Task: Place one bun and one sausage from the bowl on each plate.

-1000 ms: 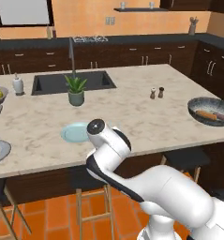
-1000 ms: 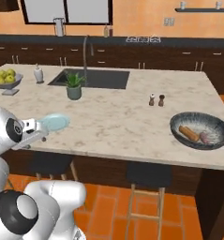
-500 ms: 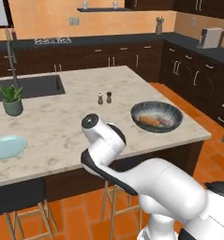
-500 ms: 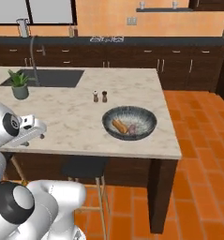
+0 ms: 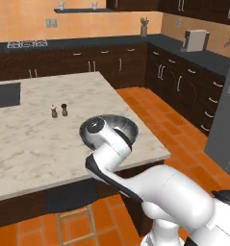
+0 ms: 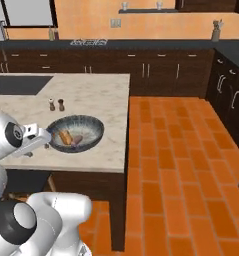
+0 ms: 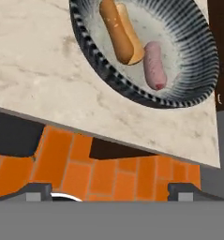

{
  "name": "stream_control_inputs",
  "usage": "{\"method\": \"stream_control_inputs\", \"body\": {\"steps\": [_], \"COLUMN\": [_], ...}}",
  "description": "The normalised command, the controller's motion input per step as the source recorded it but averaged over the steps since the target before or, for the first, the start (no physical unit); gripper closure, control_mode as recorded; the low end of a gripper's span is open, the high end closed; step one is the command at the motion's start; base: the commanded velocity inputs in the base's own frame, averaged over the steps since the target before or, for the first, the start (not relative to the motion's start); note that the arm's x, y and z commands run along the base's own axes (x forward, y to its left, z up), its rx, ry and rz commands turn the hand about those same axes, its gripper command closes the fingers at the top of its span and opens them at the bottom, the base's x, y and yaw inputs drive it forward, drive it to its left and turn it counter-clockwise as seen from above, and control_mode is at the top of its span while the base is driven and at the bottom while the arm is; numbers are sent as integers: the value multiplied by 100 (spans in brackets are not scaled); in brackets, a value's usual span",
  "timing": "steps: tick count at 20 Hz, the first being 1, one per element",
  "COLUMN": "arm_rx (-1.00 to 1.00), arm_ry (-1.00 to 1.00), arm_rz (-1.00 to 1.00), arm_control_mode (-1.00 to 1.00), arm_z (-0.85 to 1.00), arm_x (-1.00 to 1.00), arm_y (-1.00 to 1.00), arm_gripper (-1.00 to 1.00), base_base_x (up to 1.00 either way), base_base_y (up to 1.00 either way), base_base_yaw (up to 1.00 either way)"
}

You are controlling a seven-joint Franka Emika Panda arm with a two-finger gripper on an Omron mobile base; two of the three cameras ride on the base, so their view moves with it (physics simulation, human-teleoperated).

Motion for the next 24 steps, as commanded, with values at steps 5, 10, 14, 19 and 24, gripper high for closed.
{"method": "stream_control_inputs", "body": {"steps": [5, 10, 14, 19, 24], "arm_rx": [0, 15, 40, 14, 5], "arm_ry": [0, 5, 19, 24, 23], "arm_rz": [0, 0, -9, -19, -28], "arm_control_mode": [100, -100, -100, -100, -100], "arm_z": [0, -1, -60, -63, -60], "arm_x": [0, 41, 14, -54, 22], "arm_y": [0, -8, -74, -30, 0], "arm_gripper": [-100, -100, -100, -100, -100], "base_base_x": [100, 33, 0, 0, 0], "base_base_y": [-10, 4, 0, 0, 0], "base_base_yaw": [1, 0, 0, 0, 0]}}
